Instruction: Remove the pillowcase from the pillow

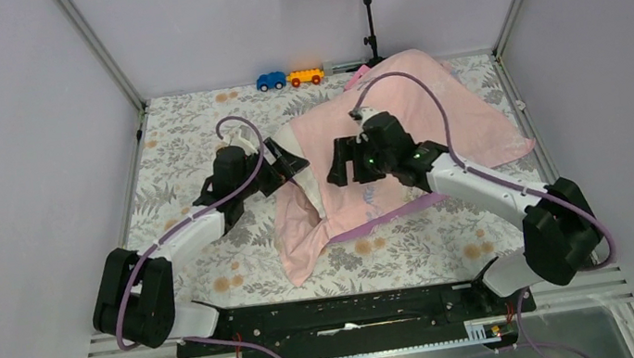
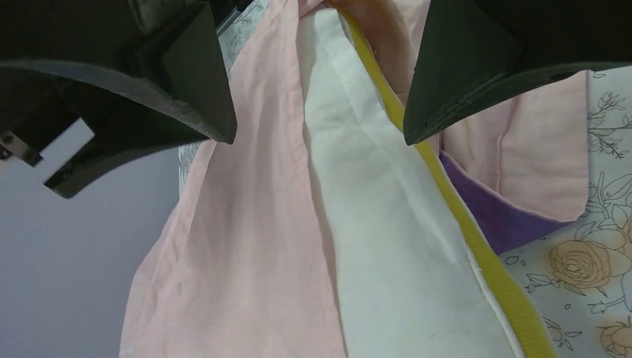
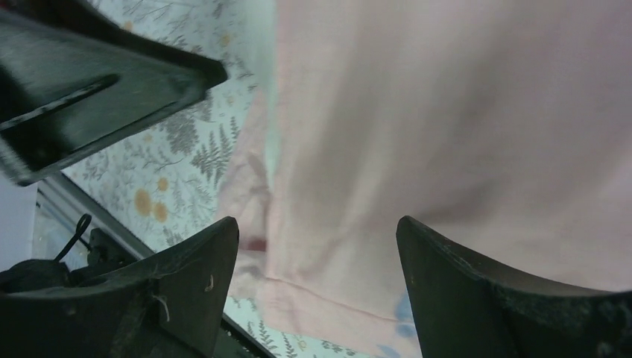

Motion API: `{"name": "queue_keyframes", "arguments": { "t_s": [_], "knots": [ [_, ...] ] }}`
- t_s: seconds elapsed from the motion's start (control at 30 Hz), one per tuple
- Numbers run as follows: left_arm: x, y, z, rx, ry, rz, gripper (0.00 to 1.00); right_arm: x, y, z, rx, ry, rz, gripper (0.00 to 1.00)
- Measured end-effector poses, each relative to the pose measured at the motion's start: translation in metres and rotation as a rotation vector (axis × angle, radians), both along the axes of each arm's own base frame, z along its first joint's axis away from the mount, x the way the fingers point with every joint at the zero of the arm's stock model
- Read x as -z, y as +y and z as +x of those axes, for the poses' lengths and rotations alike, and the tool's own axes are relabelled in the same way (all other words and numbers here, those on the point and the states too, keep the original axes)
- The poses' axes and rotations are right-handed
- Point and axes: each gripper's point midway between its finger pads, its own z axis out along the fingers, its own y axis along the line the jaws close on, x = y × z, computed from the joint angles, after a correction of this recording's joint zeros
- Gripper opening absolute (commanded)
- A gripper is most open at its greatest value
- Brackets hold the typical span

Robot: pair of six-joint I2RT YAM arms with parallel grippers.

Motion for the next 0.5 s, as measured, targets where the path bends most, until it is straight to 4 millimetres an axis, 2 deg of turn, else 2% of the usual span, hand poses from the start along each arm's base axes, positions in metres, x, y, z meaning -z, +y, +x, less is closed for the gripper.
{"name": "queue_keyframes", "arguments": {
  "t_s": [0.13,0.23,0.37,0.4,0.5],
  "knots": [
    [0.004,0.004,0.002,-0.032,0.015,-0.002,0.88,-0.006,0.032,-0.012,-0.090,-0.038,-0.029,0.79],
    [0.014,0.013,0.001,-0.064,0.044,-0.023,0.87,-0.003,0.042,-0.023,-0.123,-0.062,-0.078,0.79],
    [0.031,0.032,0.000,-0.127,0.094,-0.041,0.87,0.013,0.051,-0.025,-0.126,-0.084,-0.216,0.78],
    [0.035,0.036,0.000,-0.141,0.105,-0.044,0.87,0.018,0.052,-0.024,-0.125,-0.087,-0.248,0.75],
    [0.037,0.037,-0.001,-0.147,0.113,-0.049,0.87,0.039,0.049,-0.020,-0.110,-0.088,-0.344,0.57]
  ]
}}
